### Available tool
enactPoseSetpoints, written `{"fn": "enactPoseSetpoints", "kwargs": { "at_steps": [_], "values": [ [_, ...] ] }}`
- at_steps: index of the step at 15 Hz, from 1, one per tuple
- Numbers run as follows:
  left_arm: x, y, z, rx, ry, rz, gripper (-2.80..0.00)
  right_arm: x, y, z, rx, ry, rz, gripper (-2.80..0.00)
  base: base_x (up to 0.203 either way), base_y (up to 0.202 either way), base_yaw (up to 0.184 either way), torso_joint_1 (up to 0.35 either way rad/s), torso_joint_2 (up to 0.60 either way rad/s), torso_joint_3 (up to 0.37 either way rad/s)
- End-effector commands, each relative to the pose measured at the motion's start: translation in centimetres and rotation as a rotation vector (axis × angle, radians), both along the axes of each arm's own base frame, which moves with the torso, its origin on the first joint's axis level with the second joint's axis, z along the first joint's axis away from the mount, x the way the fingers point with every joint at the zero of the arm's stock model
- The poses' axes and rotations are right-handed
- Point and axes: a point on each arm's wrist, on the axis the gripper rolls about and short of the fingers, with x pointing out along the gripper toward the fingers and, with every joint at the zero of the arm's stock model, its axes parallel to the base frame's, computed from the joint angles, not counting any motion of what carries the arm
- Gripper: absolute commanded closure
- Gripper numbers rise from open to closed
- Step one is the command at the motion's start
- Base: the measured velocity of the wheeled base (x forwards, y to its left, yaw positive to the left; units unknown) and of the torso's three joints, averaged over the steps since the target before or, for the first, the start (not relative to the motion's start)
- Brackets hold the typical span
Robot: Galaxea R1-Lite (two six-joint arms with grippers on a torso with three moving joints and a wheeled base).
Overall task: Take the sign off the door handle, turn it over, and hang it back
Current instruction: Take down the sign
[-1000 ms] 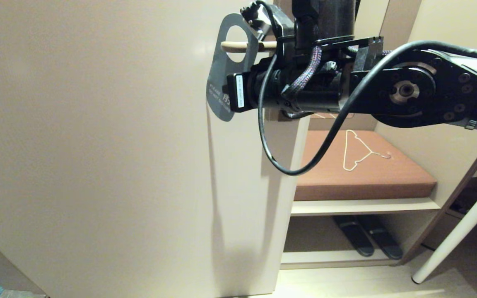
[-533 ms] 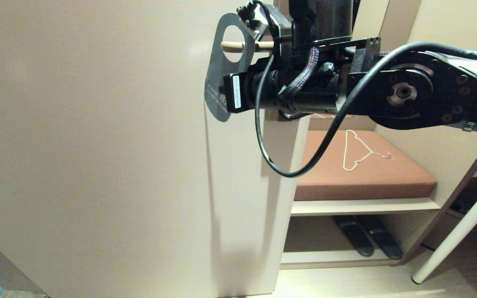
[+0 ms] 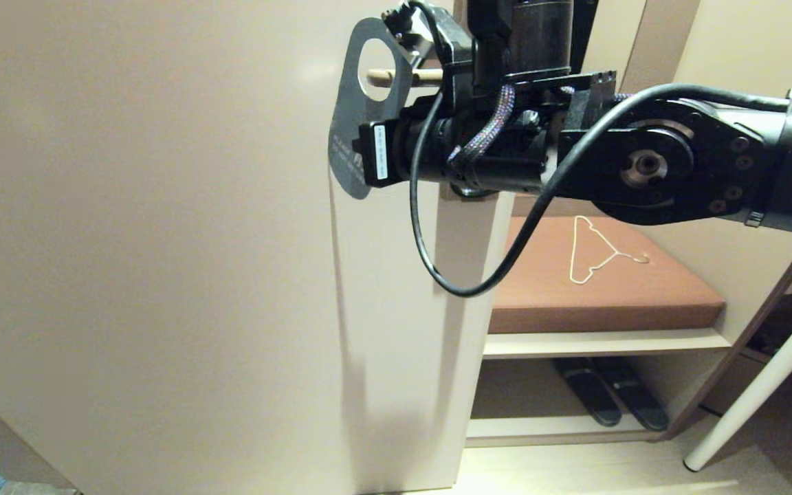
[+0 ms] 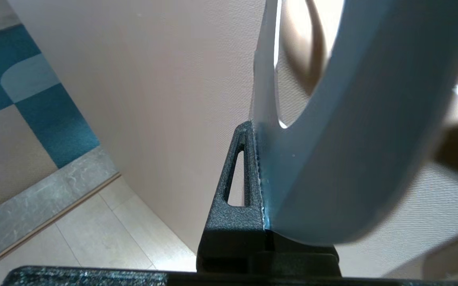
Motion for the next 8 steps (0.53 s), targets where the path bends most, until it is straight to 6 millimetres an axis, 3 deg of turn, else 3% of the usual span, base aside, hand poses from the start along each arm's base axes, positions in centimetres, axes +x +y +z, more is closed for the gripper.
{"fn": "enactPoseSetpoints", "kwargs": {
  "at_steps": [1, 8],
  "values": [
    [0.0, 0.0, 0.0, 0.0, 0.001, 0.0, 0.0, -0.1, 0.2, -0.1, -0.001, 0.002, 0.006, 0.0, 0.0, 0.0, 0.0, 0.0, 0.0, 0.0],
    [0.0, 0.0, 0.0, 0.001, 0.001, 0.0, 0.0, -1.2, 1.1, 0.2, 0.015, -0.008, 0.069, 0.0, 0.0, 0.0, 0.0, 0.0, 0.0, 0.0]
  ]
}}
